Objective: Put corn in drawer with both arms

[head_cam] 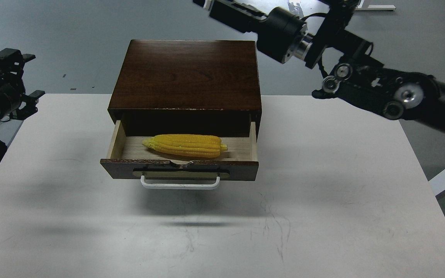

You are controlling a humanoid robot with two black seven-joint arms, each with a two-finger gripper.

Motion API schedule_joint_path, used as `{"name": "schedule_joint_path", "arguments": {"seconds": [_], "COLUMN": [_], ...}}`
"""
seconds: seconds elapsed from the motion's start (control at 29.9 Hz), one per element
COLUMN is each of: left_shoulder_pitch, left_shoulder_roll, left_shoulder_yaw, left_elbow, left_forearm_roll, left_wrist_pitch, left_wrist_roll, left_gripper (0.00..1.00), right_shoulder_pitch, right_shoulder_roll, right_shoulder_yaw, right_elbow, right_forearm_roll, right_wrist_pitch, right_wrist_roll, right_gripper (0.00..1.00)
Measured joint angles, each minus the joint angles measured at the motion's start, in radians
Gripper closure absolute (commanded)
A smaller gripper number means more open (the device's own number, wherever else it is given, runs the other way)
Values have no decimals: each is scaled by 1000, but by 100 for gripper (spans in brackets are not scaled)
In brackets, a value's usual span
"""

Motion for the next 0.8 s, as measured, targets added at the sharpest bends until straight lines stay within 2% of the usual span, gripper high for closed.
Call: {"name": "schedule_joint_path", "arguments": {"seconds": [0.17,0.33,0.43,0.57,0.8], "left_shoulder_pitch": [0,3,5,9,12], "left_shoulder_roll": [1,1,-1,-2,-12], "left_shoulder_yaw": [-20,-46,-63,-69,-69], "left_elbow": [-1,-9,-14,-44,-55], "left_forearm_roll": [-2,-5,-5,-5,-7], "left_wrist_pitch": [-47,-101,-135,-152,-144], "left_wrist_roll": [1,1,1,1,1], "left_gripper": [1,1,2,2,2], "right_shoulder_pitch": [-99,-231,-318,-409,-491], "right_shoulder_roll": [-124,-193,-209,-209,-163], "right_shoulder_yaw": [18,68,119,201,243], "right_elbow": [-25,-30,-30,-33,-88], "right_forearm_roll": [421,694,771,797,797], "right_wrist_pitch": [117,202,251,274,267], "right_wrist_roll": [-56,-129,-154,-165,-160], "right_gripper": [0,0,0,0,0]}}
